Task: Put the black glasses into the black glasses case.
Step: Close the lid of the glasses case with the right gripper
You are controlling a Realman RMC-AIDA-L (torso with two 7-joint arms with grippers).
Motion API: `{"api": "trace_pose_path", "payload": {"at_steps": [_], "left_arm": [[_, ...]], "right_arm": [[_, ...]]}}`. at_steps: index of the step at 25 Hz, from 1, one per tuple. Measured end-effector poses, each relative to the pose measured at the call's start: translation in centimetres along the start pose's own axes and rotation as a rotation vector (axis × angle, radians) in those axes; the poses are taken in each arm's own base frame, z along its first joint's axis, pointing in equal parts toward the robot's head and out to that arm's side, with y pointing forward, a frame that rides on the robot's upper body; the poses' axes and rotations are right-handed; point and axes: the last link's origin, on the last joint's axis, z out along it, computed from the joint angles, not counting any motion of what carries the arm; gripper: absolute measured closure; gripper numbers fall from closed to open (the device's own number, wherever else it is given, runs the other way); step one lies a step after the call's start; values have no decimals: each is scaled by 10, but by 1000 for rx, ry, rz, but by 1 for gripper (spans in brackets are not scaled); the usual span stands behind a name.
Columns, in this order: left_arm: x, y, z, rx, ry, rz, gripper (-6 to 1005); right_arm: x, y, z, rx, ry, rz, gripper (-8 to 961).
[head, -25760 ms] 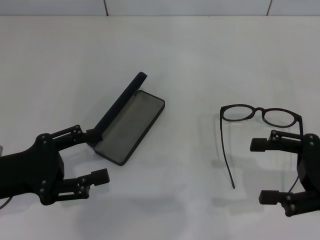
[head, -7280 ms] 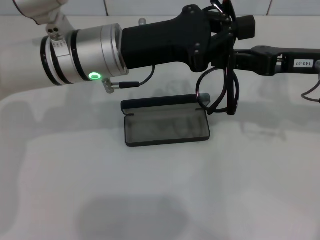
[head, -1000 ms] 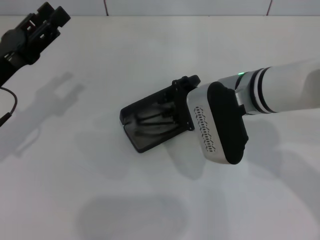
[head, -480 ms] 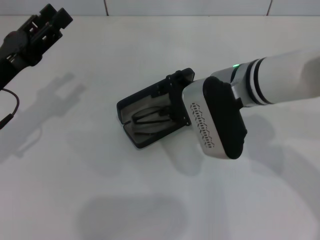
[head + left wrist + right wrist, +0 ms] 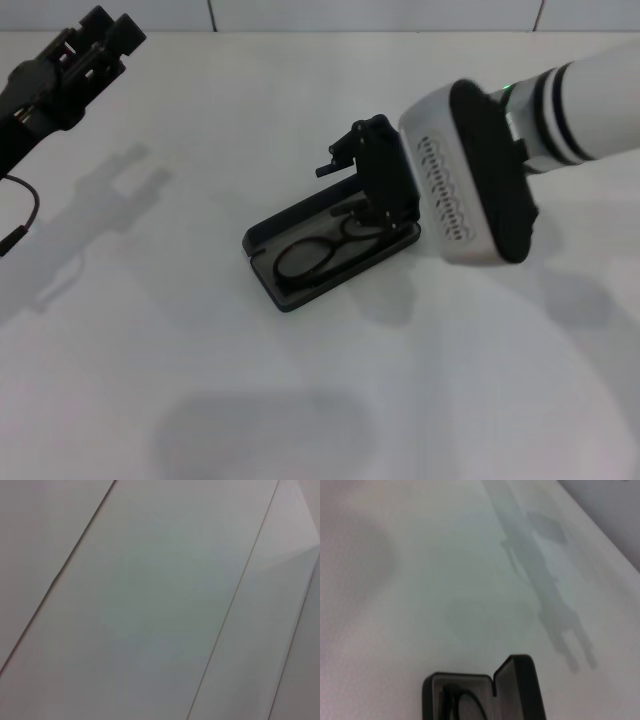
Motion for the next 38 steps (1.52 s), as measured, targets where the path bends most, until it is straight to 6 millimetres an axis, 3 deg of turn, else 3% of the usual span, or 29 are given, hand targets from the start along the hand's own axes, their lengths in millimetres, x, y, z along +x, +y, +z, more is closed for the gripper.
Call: {"api": "trace_pose_path", "payload": {"at_steps": [7, 15, 16, 21, 28, 30, 35, 38], "left_arm": [[0, 0, 0, 0, -2, 0, 302], [0, 0, 0, -2, -1, 3, 302], [0, 1, 0, -2, -1, 5, 302], [-1, 1, -1, -2, 0, 13, 302], [-8, -1, -8, 54, 28, 93, 302], [-9, -4, -15, 96, 43, 108, 377], [-13, -7, -31, 172, 53, 133, 528], [-15, -7, -36, 190, 52, 138, 586]], "right_arm": [[3, -6, -24, 6, -81, 114, 583], [21, -15, -61, 113, -215, 326, 594], [34, -16, -78, 184, -284, 461, 595], [57, -14, -97, 287, -400, 739, 601], [67, 0, -84, 293, -497, 952, 610], [66, 3, -77, 278, -534, 1002, 613], [58, 2, -57, 255, -578, 1084, 806], [48, -3, -42, 210, -557, 1113, 819]]}}
